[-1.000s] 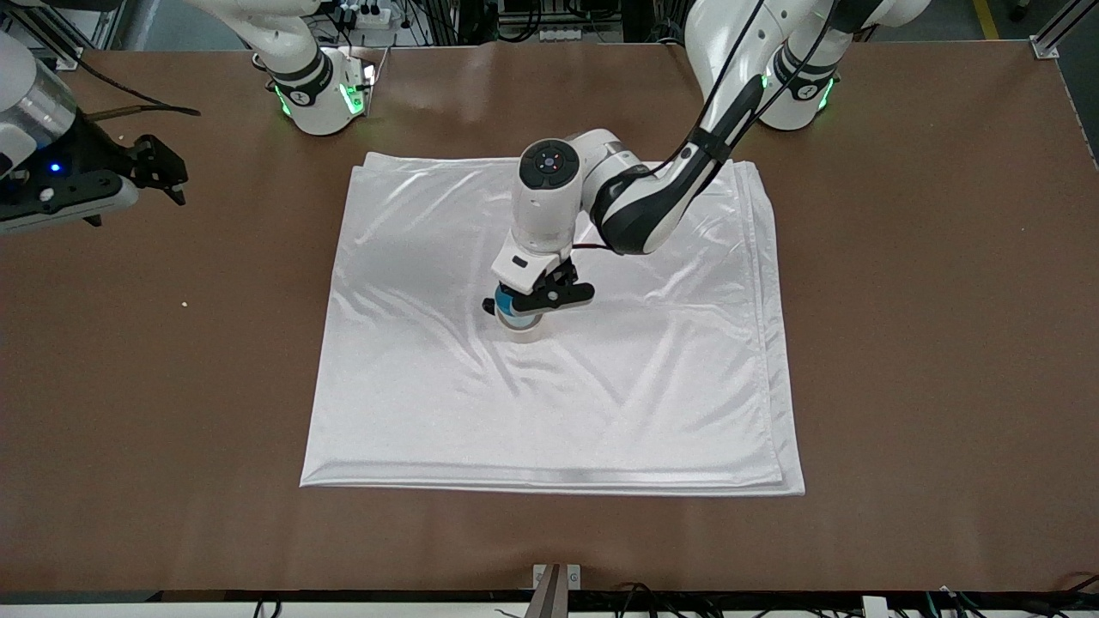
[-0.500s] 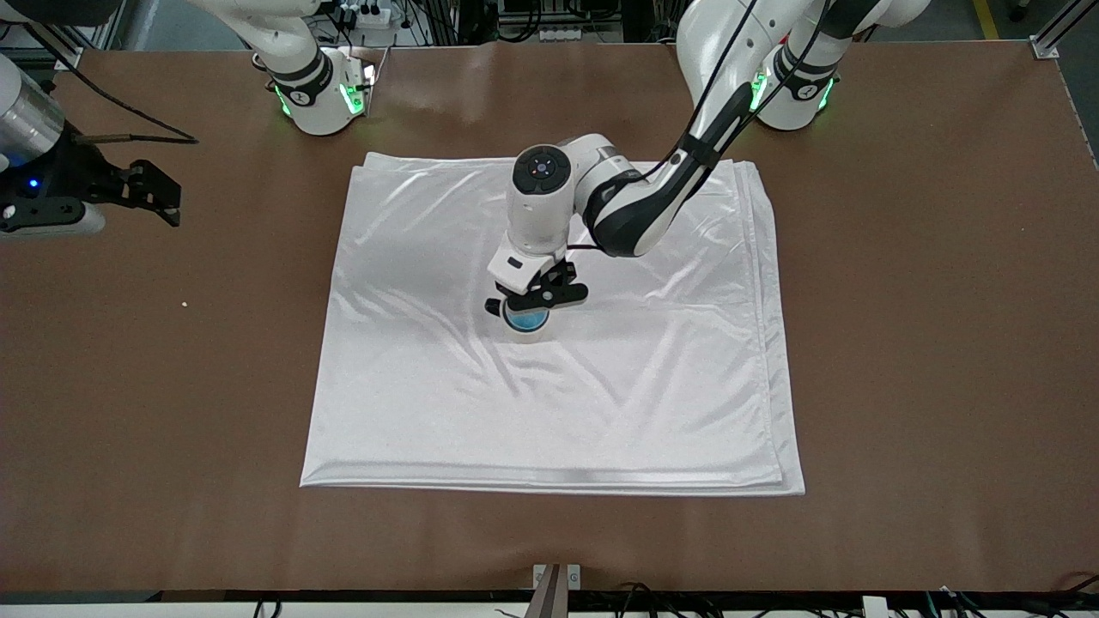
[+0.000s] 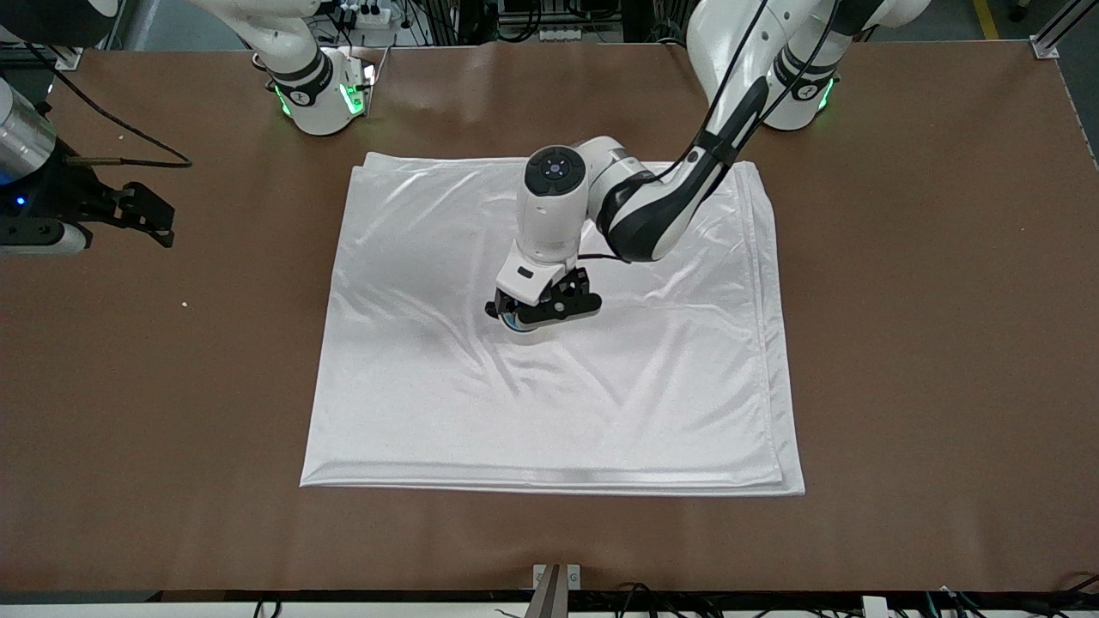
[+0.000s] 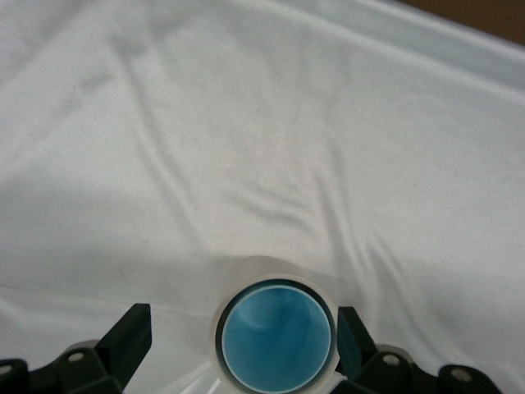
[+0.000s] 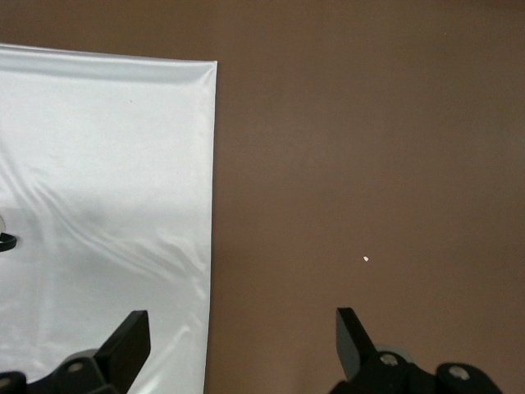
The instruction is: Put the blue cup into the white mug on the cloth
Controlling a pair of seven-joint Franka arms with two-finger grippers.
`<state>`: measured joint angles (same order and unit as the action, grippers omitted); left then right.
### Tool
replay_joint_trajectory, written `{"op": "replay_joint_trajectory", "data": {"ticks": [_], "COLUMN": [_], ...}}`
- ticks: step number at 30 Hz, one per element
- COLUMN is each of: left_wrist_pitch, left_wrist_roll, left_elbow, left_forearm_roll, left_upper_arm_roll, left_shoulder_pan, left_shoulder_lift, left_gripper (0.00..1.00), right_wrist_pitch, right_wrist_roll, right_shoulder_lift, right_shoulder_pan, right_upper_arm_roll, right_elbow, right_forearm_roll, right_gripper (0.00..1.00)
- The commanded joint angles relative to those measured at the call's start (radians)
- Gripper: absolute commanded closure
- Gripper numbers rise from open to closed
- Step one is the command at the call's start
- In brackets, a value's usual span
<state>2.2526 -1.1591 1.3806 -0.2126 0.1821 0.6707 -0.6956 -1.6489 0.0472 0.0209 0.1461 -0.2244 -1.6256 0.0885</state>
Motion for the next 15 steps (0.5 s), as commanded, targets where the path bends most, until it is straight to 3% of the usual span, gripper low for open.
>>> {"op": "replay_joint_trajectory", "data": {"ticks": [1,15], "left_wrist_pitch": [-0.047,-0.252], "left_wrist_roll": [0.024,0.111], "left_elbow": [0.006,0.008], "left_forearm_roll": [-0.03,-0.025], "left_upper_arm_roll": [-0.016,-0.018], "left_shoulder_pan": [-0.008,-0.075], "left_shoulder_lift": [0.053,0.208], "left_gripper": [0.0,0.0], "right_wrist_pitch": [-0.017,-0.019], "right_wrist_roll": [0.017,0.017], "right_shoulder_lift": [-0.024,-0.024], "right_shoulder_pan": [0.018,-0.031], "right_upper_arm_roll": [-0.003,0.062], "right_elbow": [0.019,0.018], "right_forearm_roll": [-0.021,-0.021], "right_gripper": [0.0,0.0]}}
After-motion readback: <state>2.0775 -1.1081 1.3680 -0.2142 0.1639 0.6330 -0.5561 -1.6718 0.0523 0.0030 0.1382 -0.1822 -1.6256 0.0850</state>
